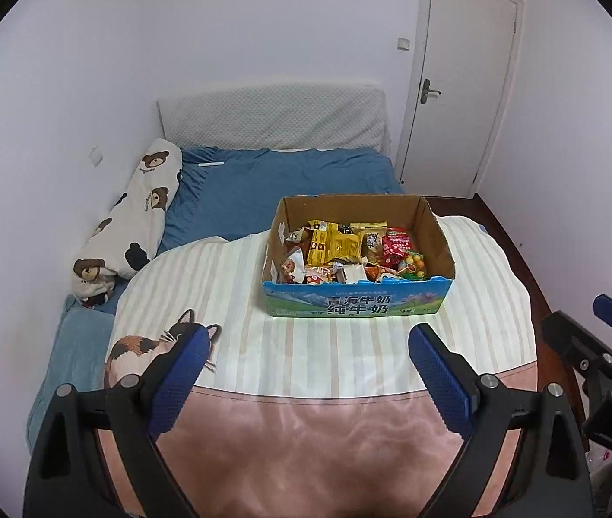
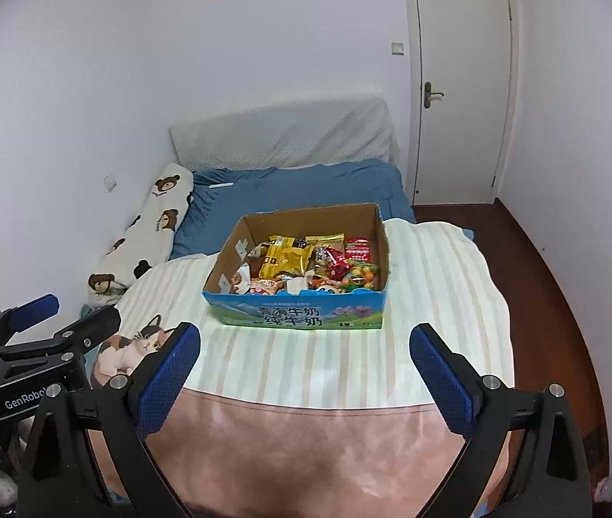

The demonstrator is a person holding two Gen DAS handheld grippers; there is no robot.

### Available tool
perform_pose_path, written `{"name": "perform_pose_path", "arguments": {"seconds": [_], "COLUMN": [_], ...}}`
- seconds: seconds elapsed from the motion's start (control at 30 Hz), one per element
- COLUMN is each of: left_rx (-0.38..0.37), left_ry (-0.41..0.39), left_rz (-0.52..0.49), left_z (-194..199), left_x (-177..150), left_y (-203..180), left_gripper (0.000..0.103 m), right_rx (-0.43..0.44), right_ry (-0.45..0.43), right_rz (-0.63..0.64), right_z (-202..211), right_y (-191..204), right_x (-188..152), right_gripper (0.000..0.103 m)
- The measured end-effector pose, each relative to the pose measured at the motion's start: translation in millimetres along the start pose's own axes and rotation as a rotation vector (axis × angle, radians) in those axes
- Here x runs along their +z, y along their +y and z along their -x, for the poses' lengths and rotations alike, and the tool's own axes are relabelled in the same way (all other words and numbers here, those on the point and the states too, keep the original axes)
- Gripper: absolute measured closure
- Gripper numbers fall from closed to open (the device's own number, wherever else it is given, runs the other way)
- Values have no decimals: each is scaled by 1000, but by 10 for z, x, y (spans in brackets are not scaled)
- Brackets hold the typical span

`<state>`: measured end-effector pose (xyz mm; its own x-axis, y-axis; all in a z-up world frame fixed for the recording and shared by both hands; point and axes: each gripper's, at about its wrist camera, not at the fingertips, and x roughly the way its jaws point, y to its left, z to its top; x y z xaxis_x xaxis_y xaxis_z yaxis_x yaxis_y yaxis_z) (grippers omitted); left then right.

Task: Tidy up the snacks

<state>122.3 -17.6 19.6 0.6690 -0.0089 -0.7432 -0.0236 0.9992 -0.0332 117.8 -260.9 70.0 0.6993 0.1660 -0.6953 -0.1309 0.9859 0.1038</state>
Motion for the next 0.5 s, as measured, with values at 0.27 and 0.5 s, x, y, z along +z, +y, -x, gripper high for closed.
{"name": "perform_pose_path", "arguments": {"seconds": [0.27, 0.5], "left_rx": [22, 45], "left_ry": [-26, -13], "left_rz": [-2, 24], "left_z": [-178, -469], "left_x": [59, 230], "left_y": [-48, -12], "left_gripper": [0, 0], "right_rx": [-42, -98], "right_ry": [-43, -6], "right_rz": [-5, -2], "right_z": [-134, -536], "right_y": [-115, -191], "right_x": [98, 228], "right_gripper": [0, 0]}}
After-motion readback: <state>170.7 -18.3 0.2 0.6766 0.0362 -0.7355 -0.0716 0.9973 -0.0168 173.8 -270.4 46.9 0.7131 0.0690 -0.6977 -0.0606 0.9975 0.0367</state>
